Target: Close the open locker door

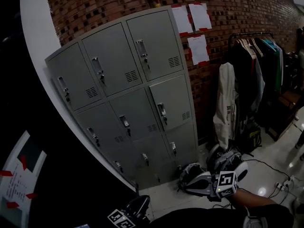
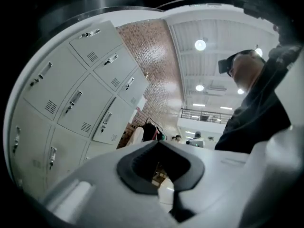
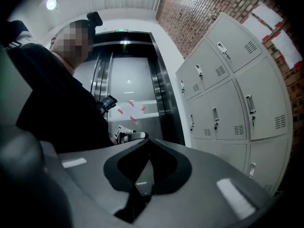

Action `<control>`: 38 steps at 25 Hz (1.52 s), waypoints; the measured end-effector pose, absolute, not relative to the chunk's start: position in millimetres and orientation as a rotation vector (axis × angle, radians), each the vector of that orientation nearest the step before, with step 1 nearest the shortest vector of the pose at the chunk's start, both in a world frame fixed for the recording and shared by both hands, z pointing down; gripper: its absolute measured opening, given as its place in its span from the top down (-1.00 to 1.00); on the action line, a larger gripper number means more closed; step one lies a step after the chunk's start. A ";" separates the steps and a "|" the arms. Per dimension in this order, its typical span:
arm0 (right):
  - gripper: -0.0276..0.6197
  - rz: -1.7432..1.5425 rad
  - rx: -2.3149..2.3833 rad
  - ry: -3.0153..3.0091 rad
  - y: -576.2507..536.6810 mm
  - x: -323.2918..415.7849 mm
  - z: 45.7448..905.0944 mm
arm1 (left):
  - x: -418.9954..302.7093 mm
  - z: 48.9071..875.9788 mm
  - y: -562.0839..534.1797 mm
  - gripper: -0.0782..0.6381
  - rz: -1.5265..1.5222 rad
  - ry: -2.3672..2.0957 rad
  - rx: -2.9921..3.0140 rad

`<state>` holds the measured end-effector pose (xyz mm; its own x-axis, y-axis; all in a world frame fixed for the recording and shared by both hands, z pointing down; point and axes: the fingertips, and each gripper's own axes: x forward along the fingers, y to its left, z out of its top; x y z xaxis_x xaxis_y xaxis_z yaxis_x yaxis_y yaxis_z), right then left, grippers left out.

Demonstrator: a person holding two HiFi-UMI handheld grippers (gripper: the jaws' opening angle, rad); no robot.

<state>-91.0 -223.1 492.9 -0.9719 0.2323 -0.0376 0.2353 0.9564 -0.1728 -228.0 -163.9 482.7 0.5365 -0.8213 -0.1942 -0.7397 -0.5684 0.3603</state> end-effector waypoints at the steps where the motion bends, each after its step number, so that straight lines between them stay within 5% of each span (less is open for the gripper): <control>1: 0.89 -0.262 0.349 3.072 -214.5 -88.4 488.1 | -223.3 478.0 -152.7 0.77 -0.507 -1.312 2.553; 20: 0.89 -0.295 0.405 2.998 106.4 -95.7 439.2 | -212.5 503.9 181.9 0.77 -0.576 -1.398 2.474; 38: 0.90 -0.429 0.055 3.017 99.8 168.8 470.8 | 43.5 507.5 169.3 0.77 -0.514 -1.200 2.537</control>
<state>168.8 99.8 470.8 -0.9949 0.0223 -0.0980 0.0487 0.9599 -0.2762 43.5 169.3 507.5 0.5898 -0.7839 -0.1939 -0.6814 -0.6120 0.4013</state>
